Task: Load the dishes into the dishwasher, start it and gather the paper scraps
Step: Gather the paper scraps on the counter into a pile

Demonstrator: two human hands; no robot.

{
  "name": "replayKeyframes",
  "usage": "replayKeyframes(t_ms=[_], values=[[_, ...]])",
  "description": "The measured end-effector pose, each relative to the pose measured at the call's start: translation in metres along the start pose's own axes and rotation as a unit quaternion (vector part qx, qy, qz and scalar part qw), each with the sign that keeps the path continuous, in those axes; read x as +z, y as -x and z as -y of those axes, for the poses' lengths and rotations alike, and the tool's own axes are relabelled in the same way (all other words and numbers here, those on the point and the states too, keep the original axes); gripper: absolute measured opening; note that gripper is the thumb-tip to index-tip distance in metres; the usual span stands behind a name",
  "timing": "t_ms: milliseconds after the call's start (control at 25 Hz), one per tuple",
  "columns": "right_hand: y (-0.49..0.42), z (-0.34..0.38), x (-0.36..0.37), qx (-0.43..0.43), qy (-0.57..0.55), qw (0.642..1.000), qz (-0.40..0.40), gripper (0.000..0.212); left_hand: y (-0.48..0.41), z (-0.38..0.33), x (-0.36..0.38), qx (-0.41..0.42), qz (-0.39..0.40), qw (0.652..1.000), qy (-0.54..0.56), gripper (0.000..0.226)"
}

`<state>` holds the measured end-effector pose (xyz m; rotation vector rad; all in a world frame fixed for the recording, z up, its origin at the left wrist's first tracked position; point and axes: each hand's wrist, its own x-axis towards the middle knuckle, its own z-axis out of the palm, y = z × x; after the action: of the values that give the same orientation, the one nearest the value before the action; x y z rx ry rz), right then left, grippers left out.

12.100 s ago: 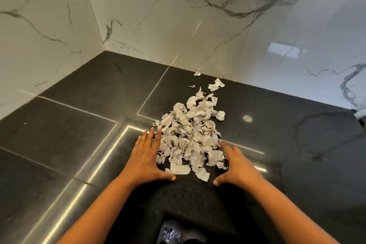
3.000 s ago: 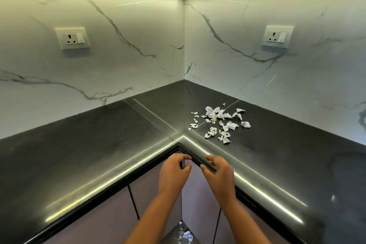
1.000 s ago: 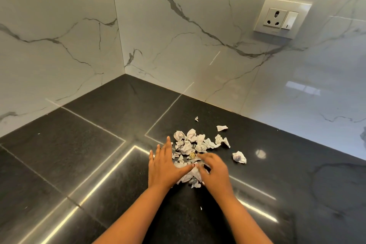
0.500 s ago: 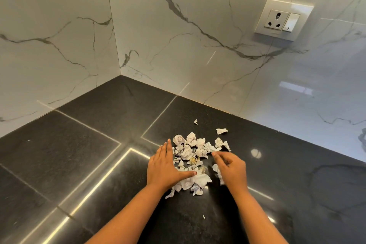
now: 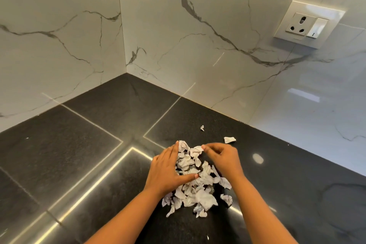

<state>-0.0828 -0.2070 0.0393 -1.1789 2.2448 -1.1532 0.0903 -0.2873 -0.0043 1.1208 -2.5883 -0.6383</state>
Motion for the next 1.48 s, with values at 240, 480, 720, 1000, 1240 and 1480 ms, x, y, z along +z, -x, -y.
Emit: replayKeyframes(t_ms=[240, 480, 720, 1000, 1240, 1480], values=[[-0.084, -0.047, -0.010, 0.121, 0.153, 0.980, 0.046, 0.066, 0.000, 0.002, 0.003, 0.005, -0.023, 1.000, 0.003, 0.112], [-0.106, -0.025, 0.040, -0.012, 0.217, 0.967, 0.133, 0.055, -0.001, 0.000, 0.001, -0.003, -0.016, 0.999, 0.037, 0.110], [-0.057, -0.003, 0.060, -0.100, 0.196, 0.945, 0.242, 0.049, 0.000, -0.001, 0.002, -0.018, -0.007, 0.999, 0.034, 0.107], [0.008, -0.008, 0.038, -0.082, 0.161, 0.938, 0.296, 0.043, -0.001, 0.005, 0.006, 0.043, 0.014, 0.999, -0.004, 0.106], [0.053, -0.004, -0.016, 0.000, 0.132, 0.970, 0.206, 0.049, 0.009, 0.001, -0.002, 0.105, 0.074, 0.990, 0.051, 0.107], [0.092, -0.038, -0.050, 0.101, 0.134, 0.974, 0.151, 0.064, 0.036, -0.031, 0.011, 0.094, 0.099, 0.985, 0.109, 0.099]])
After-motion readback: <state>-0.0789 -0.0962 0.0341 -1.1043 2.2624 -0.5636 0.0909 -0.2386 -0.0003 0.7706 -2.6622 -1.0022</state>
